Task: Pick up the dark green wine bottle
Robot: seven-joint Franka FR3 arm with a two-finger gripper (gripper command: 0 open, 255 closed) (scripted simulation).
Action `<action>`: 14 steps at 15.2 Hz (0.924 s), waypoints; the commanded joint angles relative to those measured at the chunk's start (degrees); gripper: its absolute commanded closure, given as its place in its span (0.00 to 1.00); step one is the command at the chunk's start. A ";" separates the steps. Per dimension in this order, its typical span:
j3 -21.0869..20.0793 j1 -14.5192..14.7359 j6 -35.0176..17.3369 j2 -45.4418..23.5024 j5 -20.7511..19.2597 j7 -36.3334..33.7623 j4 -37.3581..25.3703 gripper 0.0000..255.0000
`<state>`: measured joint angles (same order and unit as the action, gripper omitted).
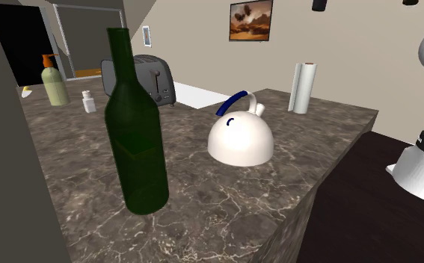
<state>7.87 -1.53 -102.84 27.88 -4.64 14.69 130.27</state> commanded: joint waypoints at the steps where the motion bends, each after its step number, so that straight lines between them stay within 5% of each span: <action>1: 1.43 -0.11 -1.57 -4.16 0.08 2.01 -3.03 0.00; 14: 9.42 -2.90 -3.16 -31.09 6.93 17.52 -29.85 0.00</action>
<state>16.91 -4.09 -105.92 -1.14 1.48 31.06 102.45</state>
